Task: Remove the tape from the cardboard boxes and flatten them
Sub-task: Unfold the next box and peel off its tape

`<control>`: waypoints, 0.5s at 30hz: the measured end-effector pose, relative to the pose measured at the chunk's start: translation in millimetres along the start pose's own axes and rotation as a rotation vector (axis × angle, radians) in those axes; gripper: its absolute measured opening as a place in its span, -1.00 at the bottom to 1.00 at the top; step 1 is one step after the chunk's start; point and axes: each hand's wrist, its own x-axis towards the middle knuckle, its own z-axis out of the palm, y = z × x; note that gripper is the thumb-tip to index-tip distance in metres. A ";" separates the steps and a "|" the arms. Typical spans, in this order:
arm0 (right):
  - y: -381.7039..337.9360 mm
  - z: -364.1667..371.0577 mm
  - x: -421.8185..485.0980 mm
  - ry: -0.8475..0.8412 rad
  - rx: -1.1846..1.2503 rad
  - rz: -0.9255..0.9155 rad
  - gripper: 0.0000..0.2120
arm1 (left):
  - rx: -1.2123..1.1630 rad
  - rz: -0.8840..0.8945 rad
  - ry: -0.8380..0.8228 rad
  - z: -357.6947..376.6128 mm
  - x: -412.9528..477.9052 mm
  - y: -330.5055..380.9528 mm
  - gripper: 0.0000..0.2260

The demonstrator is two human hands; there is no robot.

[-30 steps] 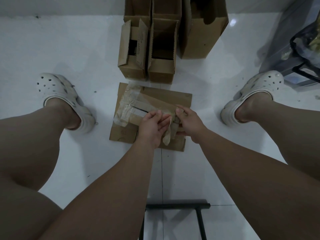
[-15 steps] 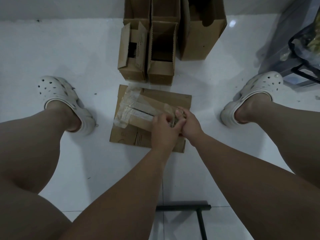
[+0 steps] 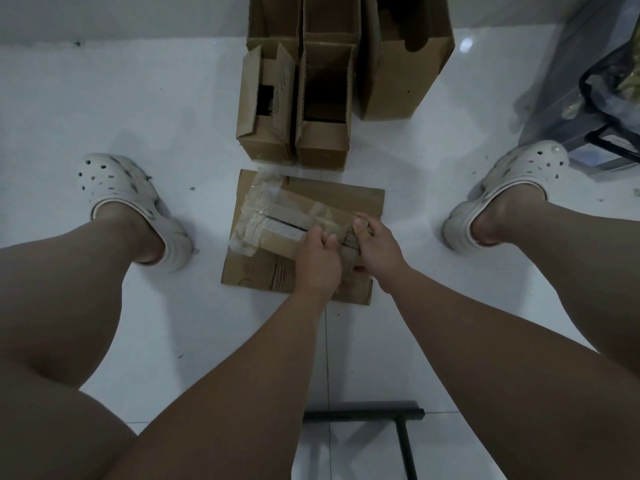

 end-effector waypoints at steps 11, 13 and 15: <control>-1.4 13.2 2.5 0.129 -0.057 0.077 -0.62 | -0.370 -0.199 -0.057 -7.7 2.1 -1.5 -0.74; -1.7 14.8 2.4 0.135 -0.056 0.087 -0.62 | -0.441 -0.247 -0.034 -7.2 2.6 0.0 -0.75; -1.9 15.6 1.7 0.136 -0.083 0.074 -0.61 | -0.492 -0.275 -0.005 -6.8 4.1 1.2 -0.77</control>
